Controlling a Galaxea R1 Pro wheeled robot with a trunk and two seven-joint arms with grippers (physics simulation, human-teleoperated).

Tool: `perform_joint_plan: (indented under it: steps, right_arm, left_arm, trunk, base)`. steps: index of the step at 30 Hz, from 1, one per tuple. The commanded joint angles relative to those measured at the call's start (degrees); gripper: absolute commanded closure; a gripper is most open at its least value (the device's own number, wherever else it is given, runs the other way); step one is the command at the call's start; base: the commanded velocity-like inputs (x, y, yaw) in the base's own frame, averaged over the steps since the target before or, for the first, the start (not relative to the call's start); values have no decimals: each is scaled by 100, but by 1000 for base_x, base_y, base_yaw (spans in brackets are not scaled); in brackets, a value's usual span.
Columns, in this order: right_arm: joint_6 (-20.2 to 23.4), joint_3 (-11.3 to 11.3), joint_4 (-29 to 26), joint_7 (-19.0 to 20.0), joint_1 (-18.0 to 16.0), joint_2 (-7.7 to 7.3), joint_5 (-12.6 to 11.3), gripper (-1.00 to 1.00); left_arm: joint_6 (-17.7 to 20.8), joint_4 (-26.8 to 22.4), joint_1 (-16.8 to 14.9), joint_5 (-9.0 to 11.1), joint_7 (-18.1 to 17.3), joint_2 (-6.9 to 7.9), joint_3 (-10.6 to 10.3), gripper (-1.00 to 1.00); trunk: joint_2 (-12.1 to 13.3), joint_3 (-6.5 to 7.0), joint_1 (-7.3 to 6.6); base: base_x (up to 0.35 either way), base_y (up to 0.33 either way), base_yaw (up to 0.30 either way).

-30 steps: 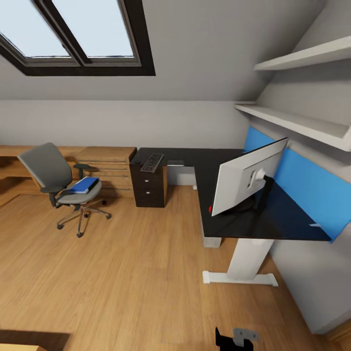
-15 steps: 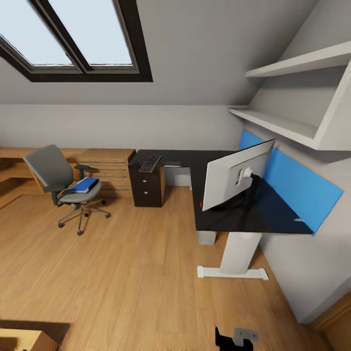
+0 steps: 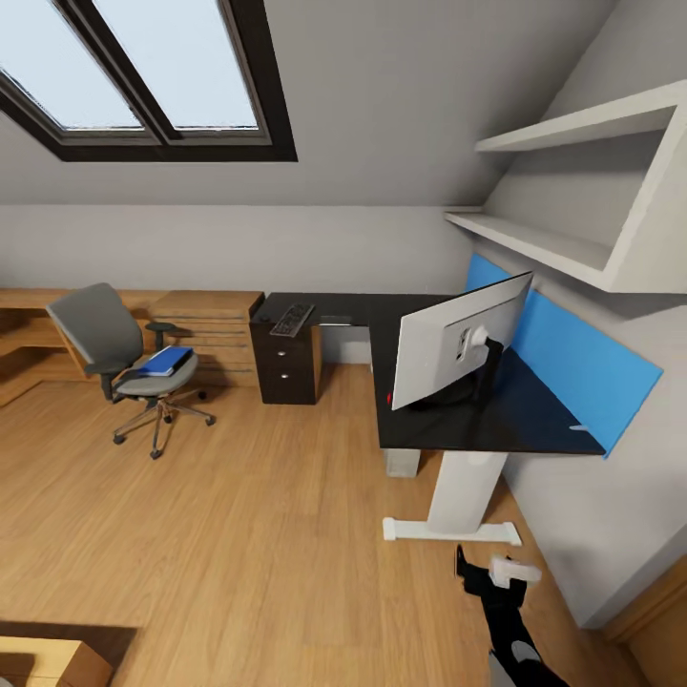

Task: In the bedroom, organize the workspace by keeping the computer under the desk, ensuring the monitor is on the desk, placing the keyboard on the desk next to the monitor, placing the mouse on the desk next to the keyboard, moving the folder from the swivel chair onto the desk next to the mouse, stacking the notebook on top of the folder with the pen on top of the notebook, and positioning the swivel chair next to the desk.

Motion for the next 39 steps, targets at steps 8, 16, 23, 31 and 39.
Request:
perform_joint_plan:
  steps: [8,16,23,31,39]
  right_arm:
    - [2753,-225,-2186,-592,-493,-629,-45,-100]
    - [2402,-198,-752,-512,-1746,-847,-141,-100]
    - [1422,-1,-21,33,-1878,-736,103,-100]
    - [1252,35,33,99,-1868,-689,123,-100]
    - [1195,34,89,87,-1867,-643,127,-100]
  left_arm:
    - [-15,-6,0,26,43,0,-56,-100]
    - [-15,6,0,27,43,3,-57,-100]
    - [-20,106,0,16,38,-3,-57,-100]
    - [-22,120,0,13,38,4,-57,-100]
    - [-19,127,0,13,38,-5,-57,-100]
  trunk:
    - [-10,-11,3]
    - [-10,-11,3]
    - [-10,-11,3]
    - [-10,-11,3]
    - [-10,-11,3]
  base:
    - [3,-8,0]
    - [153,-179,0]
    - [209,-190,0]
    - [140,-114,0]
    - [243,-155,0]
